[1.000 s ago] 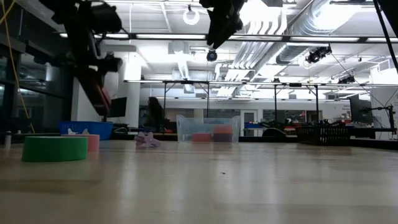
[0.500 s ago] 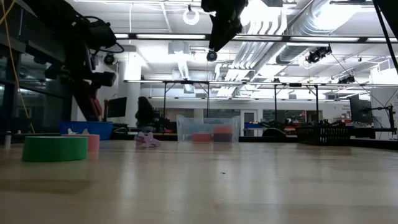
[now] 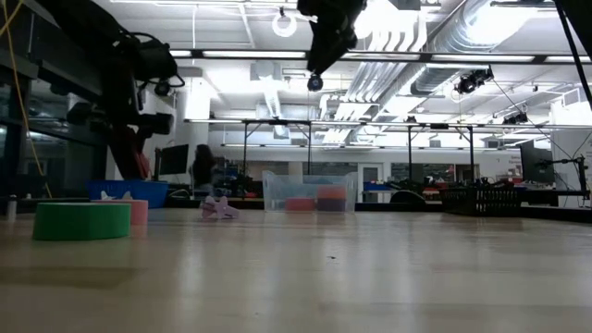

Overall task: Pick and place Stapler, Stapler remover, tape
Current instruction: Put the red stapler into the blue bin

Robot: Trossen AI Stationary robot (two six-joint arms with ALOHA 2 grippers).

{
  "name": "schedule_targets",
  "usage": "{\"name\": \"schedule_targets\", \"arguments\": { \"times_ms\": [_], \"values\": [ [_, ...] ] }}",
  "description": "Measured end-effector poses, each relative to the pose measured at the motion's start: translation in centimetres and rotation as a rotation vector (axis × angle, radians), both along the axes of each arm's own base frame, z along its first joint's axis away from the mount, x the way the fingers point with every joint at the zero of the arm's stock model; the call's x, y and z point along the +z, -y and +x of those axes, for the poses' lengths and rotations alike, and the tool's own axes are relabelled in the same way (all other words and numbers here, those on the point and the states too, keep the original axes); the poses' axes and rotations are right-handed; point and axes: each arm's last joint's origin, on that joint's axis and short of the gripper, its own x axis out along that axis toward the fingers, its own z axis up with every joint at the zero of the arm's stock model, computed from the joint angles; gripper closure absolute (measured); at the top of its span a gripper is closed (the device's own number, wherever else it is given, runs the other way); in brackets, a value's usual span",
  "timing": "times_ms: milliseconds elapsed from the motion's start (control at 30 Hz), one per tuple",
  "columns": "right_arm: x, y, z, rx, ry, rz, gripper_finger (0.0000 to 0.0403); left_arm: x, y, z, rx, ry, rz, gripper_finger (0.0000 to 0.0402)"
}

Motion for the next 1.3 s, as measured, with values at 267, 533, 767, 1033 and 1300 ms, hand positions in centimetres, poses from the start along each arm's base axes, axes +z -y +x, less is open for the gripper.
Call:
{"name": "schedule_targets", "arguments": {
  "times_ms": [267, 533, 767, 1033, 1300],
  "values": [
    [0.1, 0.0, 0.1, 0.014, 0.003, -0.012, 0.0139, -0.8, -0.4, 0.5, 0.045, -0.048, 0.014, 0.0210],
    [0.0, 0.0, 0.1, 0.033, -0.001, -0.015, 0.0139, -2.2, -1.0, 1.3, 0.100, -0.053, 0.002, 0.0210],
    [0.0, -0.1, 0.1, 0.053, 0.006, 0.012, 0.0139, -3.5, -1.6, 1.8, 0.145, -0.066, -0.005, 0.0210],
    [0.0, -0.1, 0.1, 0.053, 0.006, 0.016, 0.0139, -3.6, -1.6, 1.8, 0.160, -0.054, -0.002, 0.0210],
    [0.0, -0.1, 0.1, 0.053, 0.006, 0.016, 0.0139, -3.8, -1.7, 1.8, 0.178, -0.036, 0.002, 0.0165]
  ]
}}
